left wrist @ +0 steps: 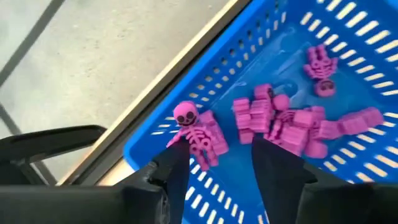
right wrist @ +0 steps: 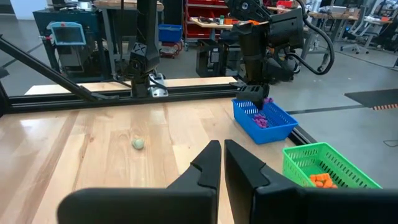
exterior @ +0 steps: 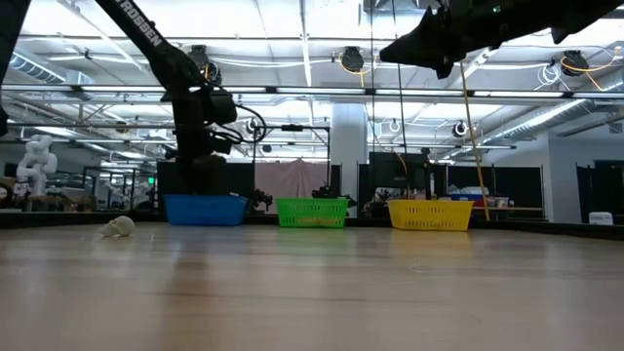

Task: Sort Halloween decoration
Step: Put the purple skeleton toy into the blue basket

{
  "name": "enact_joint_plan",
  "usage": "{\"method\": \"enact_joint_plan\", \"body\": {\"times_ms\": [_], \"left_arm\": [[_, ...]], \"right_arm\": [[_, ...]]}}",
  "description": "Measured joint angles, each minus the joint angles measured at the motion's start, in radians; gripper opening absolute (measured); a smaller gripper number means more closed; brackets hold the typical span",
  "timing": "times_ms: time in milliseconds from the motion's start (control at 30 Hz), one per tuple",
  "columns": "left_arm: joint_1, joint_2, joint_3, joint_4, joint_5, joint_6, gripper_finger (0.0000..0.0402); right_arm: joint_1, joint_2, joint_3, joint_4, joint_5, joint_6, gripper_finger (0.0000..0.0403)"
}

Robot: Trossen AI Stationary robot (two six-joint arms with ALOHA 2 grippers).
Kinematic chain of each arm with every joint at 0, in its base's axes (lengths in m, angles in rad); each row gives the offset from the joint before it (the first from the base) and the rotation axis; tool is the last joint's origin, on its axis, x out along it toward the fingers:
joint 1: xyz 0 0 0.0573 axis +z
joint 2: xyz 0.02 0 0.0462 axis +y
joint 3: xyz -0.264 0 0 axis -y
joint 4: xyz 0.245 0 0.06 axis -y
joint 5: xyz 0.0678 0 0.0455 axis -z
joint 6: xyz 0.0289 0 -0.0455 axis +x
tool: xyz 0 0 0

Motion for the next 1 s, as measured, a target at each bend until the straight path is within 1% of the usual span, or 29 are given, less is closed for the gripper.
{"method": "enact_joint_plan", "body": {"times_ms": [133,233,267,367,467,567,667,833,900,1000], "left_arm": [[0.0,0.0,0.0,0.001,-0.043,-0.023,0.0155],[0.0,0.0,0.0,-0.001,-0.108,-0.025,0.0132],[0.0,0.0,0.0,-0.002,-0.114,-0.025,0.0123],[-0.001,0.0,0.0,-0.004,-0.103,-0.012,0.0088],[-0.009,0.0,0.0,-0.011,-0.065,0.031,0.0055],[-0.023,0.0,0.0,-0.016,-0.046,0.046,0.0043],[-0.034,0.0,0.0,-0.016,-0.046,0.053,0.0061],[-0.051,0.0,0.0,-0.017,-0.059,0.052,0.0134],[-0.06,0.0,0.0,-0.024,-0.093,0.052,0.0166],[-0.083,0.0,0.0,-0.028,-0.187,0.054,0.021]], "right_arm": [[0.0,0.0,0.0,-0.007,0.0,0.0,0.0009],[0.0,0.0,0.0,-0.008,0.0,0.0,0.0009],[0.0,0.0,0.0,-0.008,0.0,0.0,0.0009],[0.0,0.0,0.0,-0.008,0.0,0.0,0.0009],[0.0,0.0,0.0,-0.013,0.0,0.0,0.0009],[0.0,0.0,0.0,-0.021,0.0,0.0,0.0009],[0.0,0.0,0.0,-0.021,0.0,0.0,0.0009],[0.0,0.0,0.0,-0.021,0.0,0.0,0.0009],[0.0,0.0,0.0,-0.024,0.0,0.0,0.0009],[0.0,0.0,0.0,-0.026,0.0,0.0,0.0009]]}}
